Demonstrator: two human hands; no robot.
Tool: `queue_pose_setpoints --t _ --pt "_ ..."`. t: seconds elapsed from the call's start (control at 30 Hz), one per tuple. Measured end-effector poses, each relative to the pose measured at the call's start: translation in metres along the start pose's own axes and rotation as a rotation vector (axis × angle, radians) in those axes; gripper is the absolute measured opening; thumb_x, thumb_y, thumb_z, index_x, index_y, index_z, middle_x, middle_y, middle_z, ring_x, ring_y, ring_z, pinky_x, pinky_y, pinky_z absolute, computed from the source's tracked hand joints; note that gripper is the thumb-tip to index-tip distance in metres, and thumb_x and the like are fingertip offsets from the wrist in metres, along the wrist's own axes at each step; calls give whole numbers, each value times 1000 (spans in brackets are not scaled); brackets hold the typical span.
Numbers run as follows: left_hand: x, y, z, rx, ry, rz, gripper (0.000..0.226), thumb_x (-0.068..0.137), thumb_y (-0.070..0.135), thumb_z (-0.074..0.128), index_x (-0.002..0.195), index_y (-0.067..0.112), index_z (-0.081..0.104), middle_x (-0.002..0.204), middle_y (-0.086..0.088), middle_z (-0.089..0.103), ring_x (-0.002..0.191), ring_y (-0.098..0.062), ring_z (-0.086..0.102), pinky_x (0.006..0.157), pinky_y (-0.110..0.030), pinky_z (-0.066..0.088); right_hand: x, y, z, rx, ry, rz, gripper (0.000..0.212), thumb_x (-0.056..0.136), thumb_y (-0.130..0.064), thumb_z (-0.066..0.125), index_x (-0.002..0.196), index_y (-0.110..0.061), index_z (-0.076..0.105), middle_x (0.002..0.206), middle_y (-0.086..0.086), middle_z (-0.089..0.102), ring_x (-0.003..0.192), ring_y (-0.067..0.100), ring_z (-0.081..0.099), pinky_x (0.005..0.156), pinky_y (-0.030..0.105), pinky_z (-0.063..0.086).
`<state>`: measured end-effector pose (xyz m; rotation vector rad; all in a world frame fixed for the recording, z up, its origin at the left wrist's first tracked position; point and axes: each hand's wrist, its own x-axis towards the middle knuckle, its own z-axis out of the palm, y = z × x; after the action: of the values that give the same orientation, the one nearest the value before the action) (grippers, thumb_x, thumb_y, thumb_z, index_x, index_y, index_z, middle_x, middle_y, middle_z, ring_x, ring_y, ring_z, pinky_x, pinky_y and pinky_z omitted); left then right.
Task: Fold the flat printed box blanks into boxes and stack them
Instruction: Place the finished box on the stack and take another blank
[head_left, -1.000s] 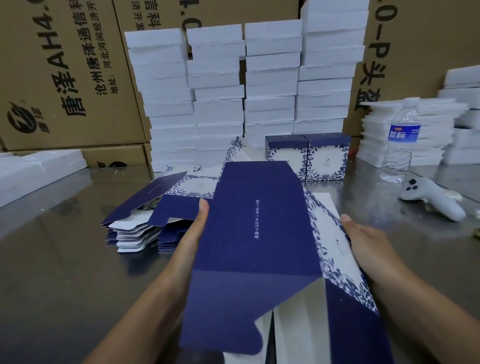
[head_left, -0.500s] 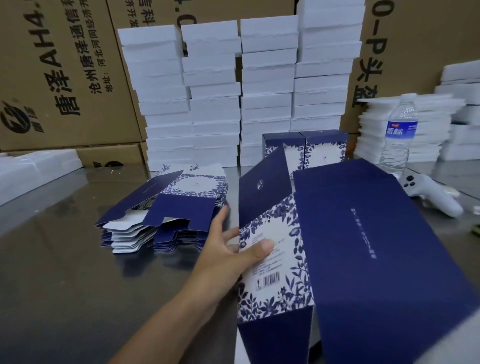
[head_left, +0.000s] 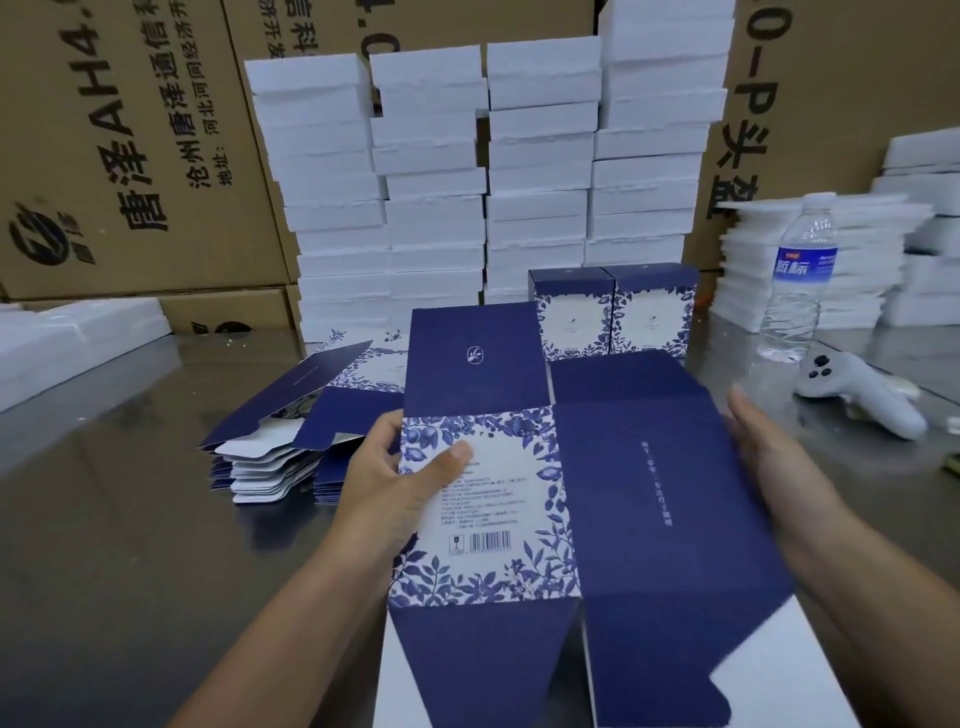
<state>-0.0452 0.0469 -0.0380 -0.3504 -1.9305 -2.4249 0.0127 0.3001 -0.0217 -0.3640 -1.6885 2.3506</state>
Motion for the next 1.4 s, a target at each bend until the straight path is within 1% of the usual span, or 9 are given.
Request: queue_pose_setpoints --t 0.2,0.3,0.37,0.5,0.73,0.9,1.03,1.13,1.4 --pt "1 -5 -2 172 36 1 31 76 15 76 102 21 60 94 -1 74 80 -18 72 59 -25 56 3 14 -1 -292 92 -92 39 95 -37 52 70 -19 76 72 3 74 60 16 69 64 29 52" --pt "1 -4 2 247 77 -7 18 88 31 63 97 16 61 85 -1 73 69 -13 69 55 -18 52 5 17 -3 -359 118 -84 40 96 -33 51 79 -3 70 79 10 73 67 23 65 70 34 50" --pt "2 -4 2 258 137 -49 36 96 42 47 88 8 59 73 -6 65 59 -15 58 53 -19 45 6 17 -2 -359 155 -106 40 96 -32 52 83 3 66 81 17 70 73 26 61 74 40 47" --pt "6 -5 1 386 227 11 38 99 33 44 78 1 51 66 -11 39 48 -11 32 47 -21 27 6 16 0 -366 183 -146 42 96 -30 52 92 11 62 89 28 68 73 29 60 75 44 49" --pt "8 -6 -3 466 318 155 41 99 25 44 73 -7 48 70 -10 37 62 -17 31 43 -19 21 8 19 1 -345 80 -123 34 93 -38 54 74 -21 76 78 4 75 71 22 71 75 37 55" --pt "8 -8 -3 378 314 77 38 99 30 44 71 6 46 49 3 33 44 -10 29 39 -17 23 11 23 -3 -419 40 -137 38 97 -29 49 74 -14 74 81 11 74 72 27 68 77 43 54" --pt "5 -8 1 247 160 -52 48 98 43 42 79 1 57 62 2 60 55 -14 55 57 -20 41 13 21 -7 -400 111 -153 38 98 -29 48 78 -8 72 80 12 73 69 26 66 76 43 54" --pt "3 -12 4 351 79 27 50 99 39 41 94 -10 55 77 -7 56 69 -18 49 67 -27 38 15 20 -9 -368 160 -155 37 98 -30 48 89 0 68 85 16 71 76 28 63 81 47 52" --pt "4 -12 1 361 159 52 44 101 29 40 87 -9 56 80 -8 50 71 -21 41 68 -32 31 16 20 -7 -347 108 -160 44 95 -37 51 59 -26 75 63 -7 71 53 6 66 46 19 51"
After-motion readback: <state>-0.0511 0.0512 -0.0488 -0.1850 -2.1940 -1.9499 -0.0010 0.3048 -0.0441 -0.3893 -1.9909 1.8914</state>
